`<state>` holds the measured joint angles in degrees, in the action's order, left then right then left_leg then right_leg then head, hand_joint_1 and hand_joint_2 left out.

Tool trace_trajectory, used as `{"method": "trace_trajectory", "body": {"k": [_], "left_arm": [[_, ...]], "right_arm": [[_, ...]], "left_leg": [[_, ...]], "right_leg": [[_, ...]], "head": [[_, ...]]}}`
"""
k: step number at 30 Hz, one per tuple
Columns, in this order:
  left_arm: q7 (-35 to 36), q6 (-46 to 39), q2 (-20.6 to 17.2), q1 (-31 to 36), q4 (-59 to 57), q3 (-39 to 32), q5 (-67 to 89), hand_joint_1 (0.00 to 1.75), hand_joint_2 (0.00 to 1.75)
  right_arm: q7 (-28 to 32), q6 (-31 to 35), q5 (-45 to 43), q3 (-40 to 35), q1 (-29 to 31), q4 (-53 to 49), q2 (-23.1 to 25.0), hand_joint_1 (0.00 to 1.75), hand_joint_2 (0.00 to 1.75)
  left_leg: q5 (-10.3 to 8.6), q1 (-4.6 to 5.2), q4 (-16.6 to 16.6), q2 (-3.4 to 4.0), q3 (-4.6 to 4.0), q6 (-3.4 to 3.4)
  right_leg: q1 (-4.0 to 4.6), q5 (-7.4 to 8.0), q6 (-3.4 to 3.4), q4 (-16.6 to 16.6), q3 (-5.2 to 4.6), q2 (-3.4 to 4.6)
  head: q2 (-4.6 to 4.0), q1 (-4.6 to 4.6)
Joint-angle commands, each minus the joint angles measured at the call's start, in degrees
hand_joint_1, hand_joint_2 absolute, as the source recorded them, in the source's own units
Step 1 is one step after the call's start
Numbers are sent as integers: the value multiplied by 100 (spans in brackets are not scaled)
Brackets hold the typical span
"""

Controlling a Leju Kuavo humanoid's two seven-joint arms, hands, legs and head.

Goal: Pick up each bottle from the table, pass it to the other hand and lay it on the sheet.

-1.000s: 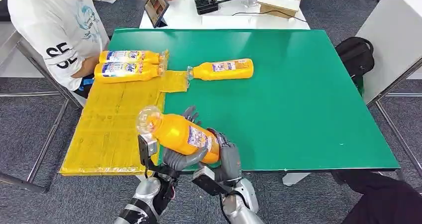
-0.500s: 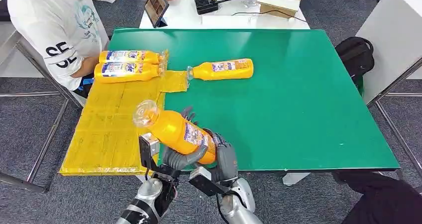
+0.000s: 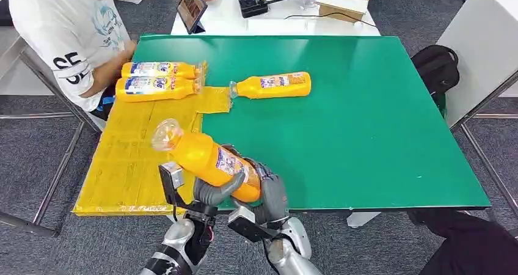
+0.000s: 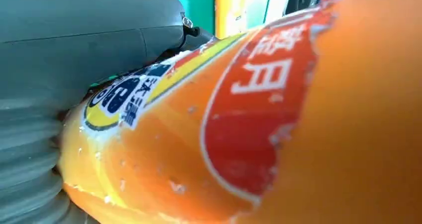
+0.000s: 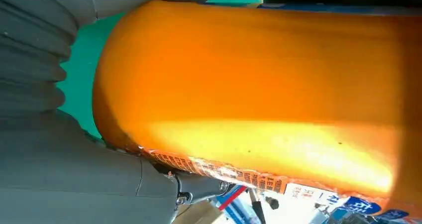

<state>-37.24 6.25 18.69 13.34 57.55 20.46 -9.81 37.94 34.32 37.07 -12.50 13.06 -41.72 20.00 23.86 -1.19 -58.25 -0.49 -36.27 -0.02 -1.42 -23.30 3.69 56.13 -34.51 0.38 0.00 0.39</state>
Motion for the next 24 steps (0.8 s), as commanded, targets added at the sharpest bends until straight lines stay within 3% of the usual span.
{"method": "trace_trajectory", "body": {"k": [1,9,10,11,12,13,16,20,22,24], "left_arm": [[-97,-222,131,290,130,-176,176,175,175],[-97,-222,131,290,130,-176,176,175,175],[-97,-222,131,290,130,-176,176,175,175],[-183,-452,131,270,184,-188,385,175,175],[-229,-597,131,263,218,-205,514,175,175],[-276,-773,131,257,256,-225,692,175,175],[-276,-1617,102,156,717,-375,1549,175,175],[-276,-3008,-204,376,870,-449,2334,175,175],[-273,-4083,-365,763,112,-751,2856,175,175],[-276,-4376,-560,1399,-949,-1364,3161,175,175]], "right_arm": [[103,-119,97,-327,26,616,0,175,175],[103,-119,97,-327,26,616,0,175,175],[103,-119,97,-327,26,616,0,136,175],[112,-186,11,-326,25,582,0,0,175],[114,-282,-16,-355,34,573,-1,0,175],[105,-316,9,-367,29,534,-3,0,0],[196,-763,-169,-434,-59,25,-5,0,0],[159,-1491,-443,-673,-142,-919,-67,0,0],[206,-1817,-792,-743,-155,-1379,-98,0,0],[148,-1934,-974,-764,-220,-1883,-212,0,0]], "left_leg": [[4,-4,0,-3,7,3],[7,-4,1,-6,16,4],[3,-4,1,-6,7,2],[10,-4,0,-7,22,5],[7,-4,0,-5,15,4],[4,-3,1,-4,9,3],[4,-2,0,0,6,3],[12,-2,-6,2,15,5],[12,-3,-3,7,21,5],[0,-3,4,1,15,2]], "right_leg": [[7,-4,-10,-3,10,-7],[7,-8,-14,-4,20,-13],[6,-4,-9,-3,11,-10],[8,-11,-17,-2,26,-14],[7,-8,-13,-3,19,-10],[5,-4,-10,-3,11,-8],[4,-4,-10,0,5,-5],[6,-12,-18,7,13,-5],[7,-11,-21,6,18,-1],[6,-2,-17,1,12,-5]], "head": [[0,0],[0,0],[0,0],[0,0],[0,0],[0,0],[0,-2],[0,2],[0,0],[0,0]]}}
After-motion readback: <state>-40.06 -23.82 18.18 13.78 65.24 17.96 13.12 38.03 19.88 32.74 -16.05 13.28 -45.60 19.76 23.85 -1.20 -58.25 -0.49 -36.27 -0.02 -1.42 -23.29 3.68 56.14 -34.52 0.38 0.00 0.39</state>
